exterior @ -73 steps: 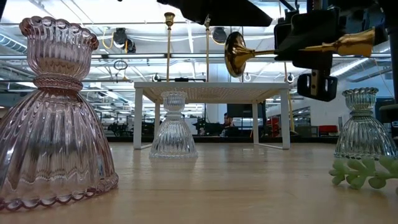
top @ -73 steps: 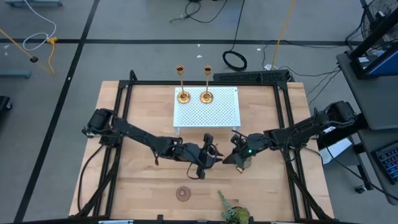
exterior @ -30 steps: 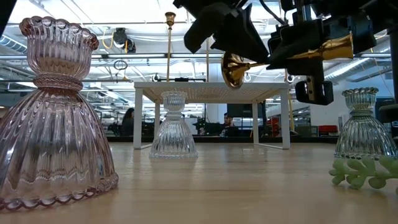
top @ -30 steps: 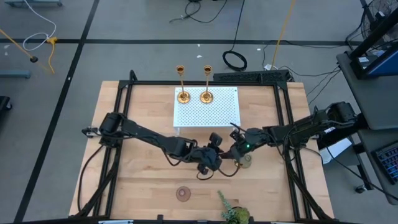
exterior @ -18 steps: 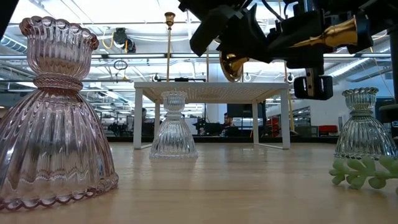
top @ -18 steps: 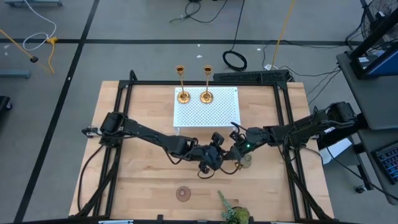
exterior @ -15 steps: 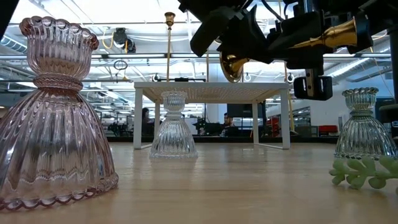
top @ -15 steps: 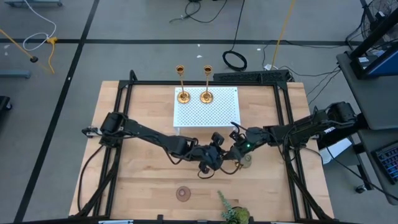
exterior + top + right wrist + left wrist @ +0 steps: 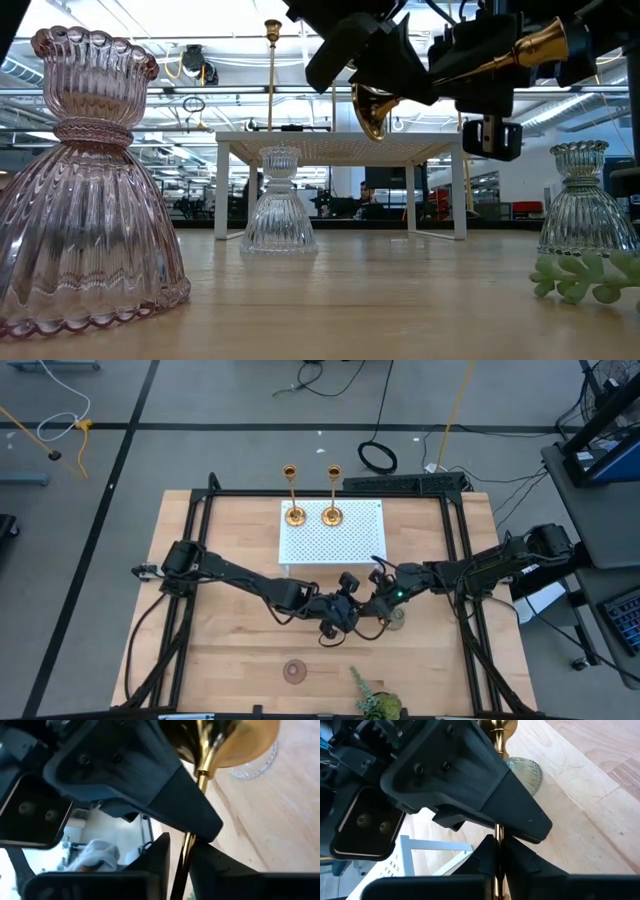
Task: Pick & Place candle stick holders
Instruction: Put the gold candle holder on the shelf
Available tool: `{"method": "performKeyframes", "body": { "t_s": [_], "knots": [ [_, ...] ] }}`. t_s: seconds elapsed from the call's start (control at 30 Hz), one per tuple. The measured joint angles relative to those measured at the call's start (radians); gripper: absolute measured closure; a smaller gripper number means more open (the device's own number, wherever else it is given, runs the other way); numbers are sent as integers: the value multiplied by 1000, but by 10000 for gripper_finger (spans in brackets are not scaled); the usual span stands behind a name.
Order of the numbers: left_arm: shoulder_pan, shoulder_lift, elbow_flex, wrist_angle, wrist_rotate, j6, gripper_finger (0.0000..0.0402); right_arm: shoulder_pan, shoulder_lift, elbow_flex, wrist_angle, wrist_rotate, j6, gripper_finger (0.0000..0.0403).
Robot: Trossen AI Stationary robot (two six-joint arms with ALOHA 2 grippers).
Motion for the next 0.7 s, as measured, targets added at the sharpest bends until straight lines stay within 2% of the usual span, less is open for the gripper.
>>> {"method": "performKeyframes", "body": {
  "t_s": [0.2, 0.4, 0.53, 0.7],
  "knots": [
    [-13, 0, 0, -19, -7, -40, 381, 0, -4, 0, 6, -24, -129, 302],
    [-44, -4, 0, -24, -25, -58, 385, -5, -44, 0, -5, -66, -151, 261],
    [-69, -25, 0, -45, -92, -92, 384, -26, -109, 1, 7, -92, -246, 251],
    [-86, -82, -3, -122, -103, -183, 385, -52, -218, 2, -2, -101, -355, 253]
  ]
}}
